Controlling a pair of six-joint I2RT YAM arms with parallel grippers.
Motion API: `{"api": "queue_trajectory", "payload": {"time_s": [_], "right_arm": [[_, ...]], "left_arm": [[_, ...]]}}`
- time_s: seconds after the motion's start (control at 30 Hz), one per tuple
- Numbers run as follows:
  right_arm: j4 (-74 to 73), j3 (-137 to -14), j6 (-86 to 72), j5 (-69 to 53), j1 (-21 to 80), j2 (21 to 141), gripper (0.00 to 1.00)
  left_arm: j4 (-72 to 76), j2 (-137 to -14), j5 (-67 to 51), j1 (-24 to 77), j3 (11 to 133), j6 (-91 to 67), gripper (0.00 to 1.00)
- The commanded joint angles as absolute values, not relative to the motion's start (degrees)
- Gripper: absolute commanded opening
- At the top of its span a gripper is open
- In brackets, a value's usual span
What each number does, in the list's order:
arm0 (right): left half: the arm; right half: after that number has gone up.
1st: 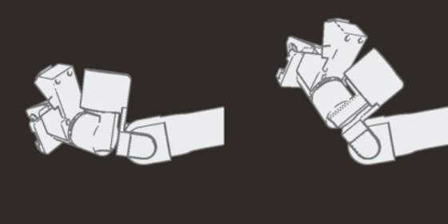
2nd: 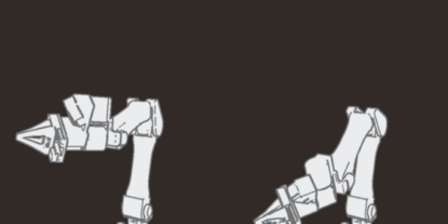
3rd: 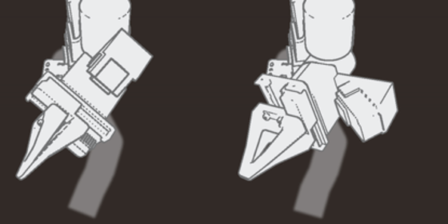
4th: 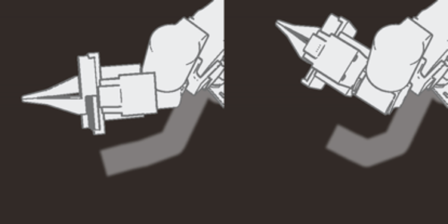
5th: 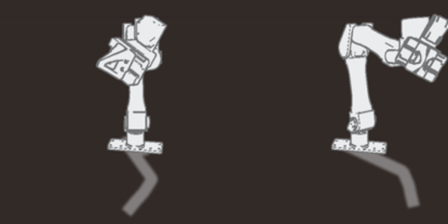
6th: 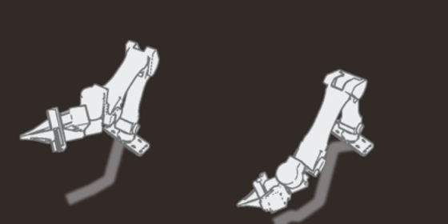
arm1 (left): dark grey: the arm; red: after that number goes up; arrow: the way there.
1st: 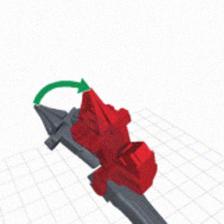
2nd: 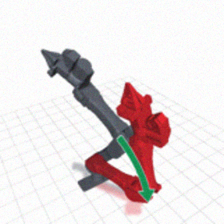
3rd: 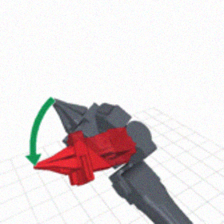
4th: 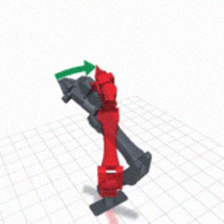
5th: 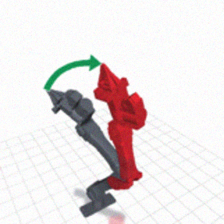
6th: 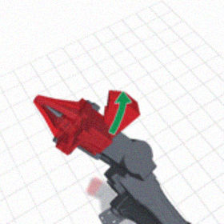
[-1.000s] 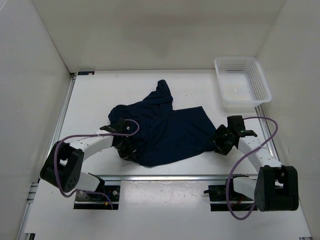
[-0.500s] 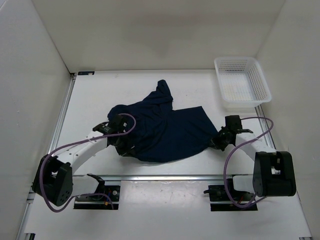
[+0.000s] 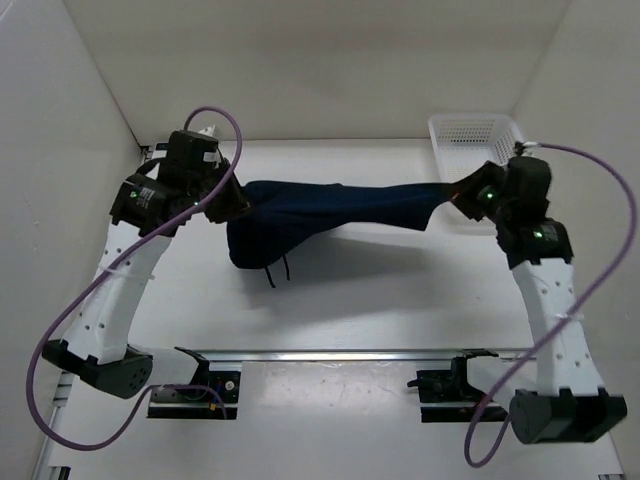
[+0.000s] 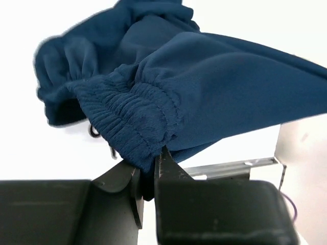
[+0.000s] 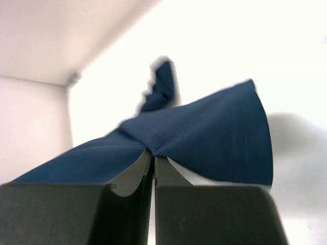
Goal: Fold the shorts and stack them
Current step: Flatten the shorts out
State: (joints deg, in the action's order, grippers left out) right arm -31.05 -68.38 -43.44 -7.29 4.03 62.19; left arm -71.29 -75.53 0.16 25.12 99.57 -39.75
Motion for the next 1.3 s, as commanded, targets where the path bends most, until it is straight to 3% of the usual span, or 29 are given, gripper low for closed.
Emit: {"api": "queue_trajectory", "payload": {"time_s": [0.0,0.2,0.47,0.6,0.73,0.93,1.1,1.27], "right_arm": [[-39.1,-77.2,-41.0,-8.1,4.0,56.5,0.00],[-46.5,-91.5,-39.9,-4.0,6.1,49.1,0.00],[-49.1,-105.9,-39.4,2.7,7.3,45.9,0.00],[-49.1,-109.5,-38.7,4.3,7.3,49.6,0.00],[-47.7,-106.4,-35.6,7.5,7.3,53.7,0.00],[-38.8,-96.1,-33.0,6.9,7.3,65.3,0.00],[-33.9,-95.5,-31.8,3.5,7.3,83.4,0.00],[-32.0,-101.6,-29.9,3.5,7.9,103.5,0.00]], "left_arm": [[-78.9,-74.1,-1.0,27.8,109.0,-35.9,0.10],[-83.2,-71.8,-2.7,36.0,123.8,-33.8,0.10],[-84.1,-68.6,-8.3,36.0,137.3,-31.9,0.10],[-84.1,-69.2,-6.3,36.0,137.8,-31.9,0.10],[-83.2,-68.6,3.1,36.0,126.6,-34.5,0.10],[-77.5,-79.2,7.7,33.5,112.8,-33.2,0.10],[-68.7,-90.9,-6.0,20.6,106.3,-26.3,0.10],[-67.5,-110.8,-13.6,10.4,112.6,-22.8,0.10]]}}
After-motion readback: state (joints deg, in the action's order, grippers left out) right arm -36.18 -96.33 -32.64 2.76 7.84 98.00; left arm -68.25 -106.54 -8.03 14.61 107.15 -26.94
